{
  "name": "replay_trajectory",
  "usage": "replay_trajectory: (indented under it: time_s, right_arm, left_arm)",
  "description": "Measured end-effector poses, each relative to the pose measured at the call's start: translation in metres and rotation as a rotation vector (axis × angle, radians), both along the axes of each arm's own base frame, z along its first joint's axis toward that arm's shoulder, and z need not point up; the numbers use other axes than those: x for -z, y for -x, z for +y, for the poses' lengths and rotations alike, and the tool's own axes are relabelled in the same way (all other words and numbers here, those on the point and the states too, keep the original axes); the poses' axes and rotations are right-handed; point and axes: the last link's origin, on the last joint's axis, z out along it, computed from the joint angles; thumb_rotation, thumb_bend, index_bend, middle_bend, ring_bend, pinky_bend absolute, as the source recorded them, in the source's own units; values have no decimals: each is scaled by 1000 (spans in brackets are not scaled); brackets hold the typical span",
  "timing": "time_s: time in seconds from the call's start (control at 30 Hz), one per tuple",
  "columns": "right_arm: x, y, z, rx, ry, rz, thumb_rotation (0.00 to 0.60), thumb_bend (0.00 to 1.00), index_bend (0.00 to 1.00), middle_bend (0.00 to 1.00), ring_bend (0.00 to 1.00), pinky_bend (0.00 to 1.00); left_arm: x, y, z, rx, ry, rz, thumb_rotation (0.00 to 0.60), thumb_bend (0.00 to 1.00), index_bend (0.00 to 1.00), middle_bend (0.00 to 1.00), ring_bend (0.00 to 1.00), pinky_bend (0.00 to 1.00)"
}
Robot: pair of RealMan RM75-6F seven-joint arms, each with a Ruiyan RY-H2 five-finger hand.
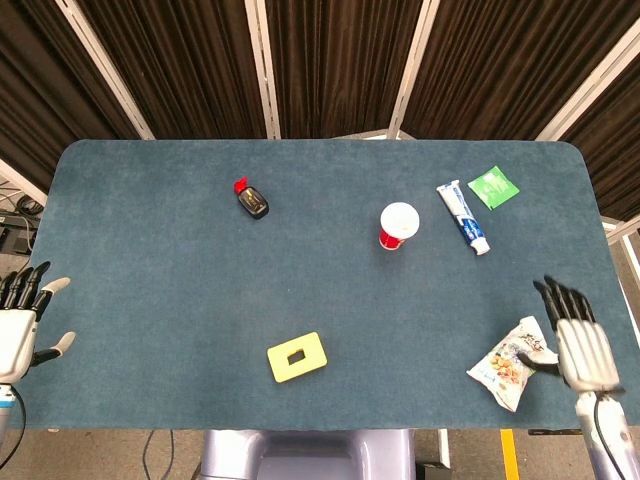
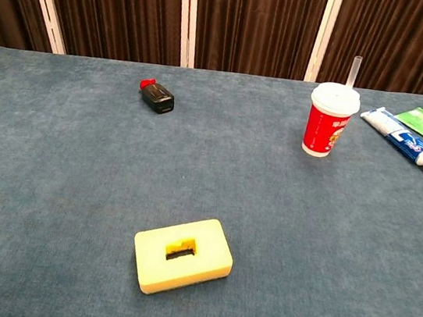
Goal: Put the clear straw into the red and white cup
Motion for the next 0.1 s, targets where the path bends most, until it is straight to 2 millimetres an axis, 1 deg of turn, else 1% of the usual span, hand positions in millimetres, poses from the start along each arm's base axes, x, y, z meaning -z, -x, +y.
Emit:
replay_trajectory:
  time_s: [0.1]
  right_arm:
    - [-2,-1,6,-3,5,0,600,98,27,0,0,0]
  left_arm:
    - [0,0,0,1,1,1,600,236,200,0,0,0]
